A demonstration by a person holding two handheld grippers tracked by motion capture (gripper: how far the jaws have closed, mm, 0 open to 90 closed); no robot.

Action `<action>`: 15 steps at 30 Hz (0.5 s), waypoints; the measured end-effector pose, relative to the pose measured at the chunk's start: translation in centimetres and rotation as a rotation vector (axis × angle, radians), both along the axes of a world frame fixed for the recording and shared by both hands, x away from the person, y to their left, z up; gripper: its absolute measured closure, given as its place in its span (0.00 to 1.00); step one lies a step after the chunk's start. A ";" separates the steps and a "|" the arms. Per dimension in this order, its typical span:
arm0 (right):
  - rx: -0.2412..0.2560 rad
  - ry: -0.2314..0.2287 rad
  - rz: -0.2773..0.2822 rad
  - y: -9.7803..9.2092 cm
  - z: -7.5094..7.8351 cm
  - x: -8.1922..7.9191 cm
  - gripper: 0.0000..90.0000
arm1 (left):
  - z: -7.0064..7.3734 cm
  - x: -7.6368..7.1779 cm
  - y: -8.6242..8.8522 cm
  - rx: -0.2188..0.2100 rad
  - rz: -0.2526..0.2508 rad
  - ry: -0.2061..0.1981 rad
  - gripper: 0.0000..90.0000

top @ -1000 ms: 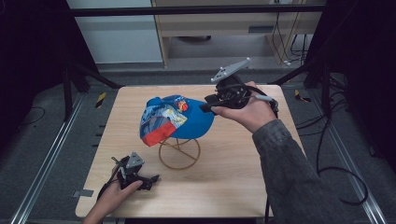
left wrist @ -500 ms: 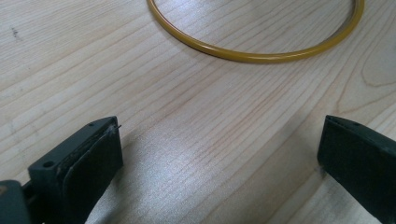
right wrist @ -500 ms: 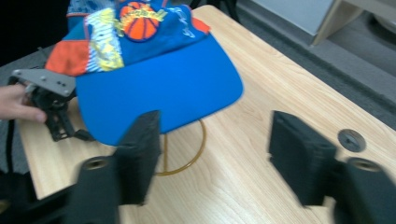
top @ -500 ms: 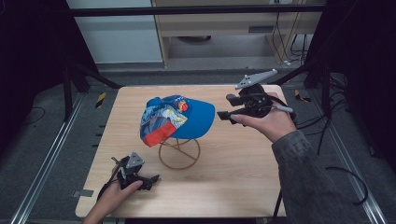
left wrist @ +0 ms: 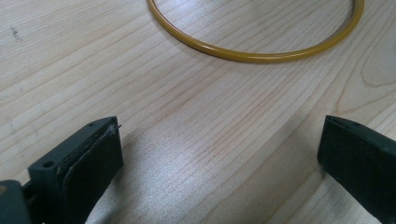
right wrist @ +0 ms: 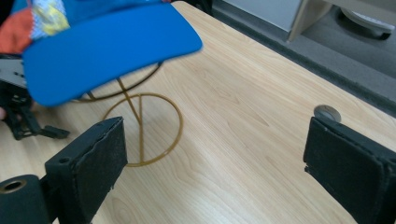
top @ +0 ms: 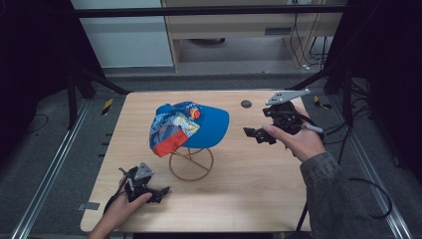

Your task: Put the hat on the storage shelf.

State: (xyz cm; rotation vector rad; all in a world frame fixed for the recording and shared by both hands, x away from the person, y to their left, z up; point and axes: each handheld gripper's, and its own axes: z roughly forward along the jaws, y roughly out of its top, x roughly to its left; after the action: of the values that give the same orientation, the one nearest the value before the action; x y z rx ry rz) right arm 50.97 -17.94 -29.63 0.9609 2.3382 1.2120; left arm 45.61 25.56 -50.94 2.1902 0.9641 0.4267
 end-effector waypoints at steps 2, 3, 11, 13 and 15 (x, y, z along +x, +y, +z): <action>0.005 0.006 -0.007 -0.4 -0.5 -0.1 0.07 | 0.0 0.0 0.0 0.000 0.000 0.001 0.00; 0.005 0.004 -0.010 -0.5 -0.8 -0.2 0.08 | 0.0 0.0 0.0 0.000 -0.001 0.001 0.00; -0.010 0.018 -0.062 -2.0 -2.9 -0.6 0.12 | 0.0 0.0 0.0 0.000 0.000 0.001 0.00; -0.012 0.011 -0.072 -2.4 -3.5 -0.8 0.12 | 0.0 0.0 0.0 0.000 0.000 0.001 0.00; -0.014 0.008 -0.082 -2.9 -4.2 -0.9 0.13 | 0.0 0.0 0.0 0.001 -0.001 0.001 0.00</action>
State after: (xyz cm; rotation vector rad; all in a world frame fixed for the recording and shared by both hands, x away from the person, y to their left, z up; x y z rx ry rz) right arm 50.08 -20.81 -33.88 1.0483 2.2863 1.1610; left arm 45.57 25.55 -50.93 2.1914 0.9638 0.4258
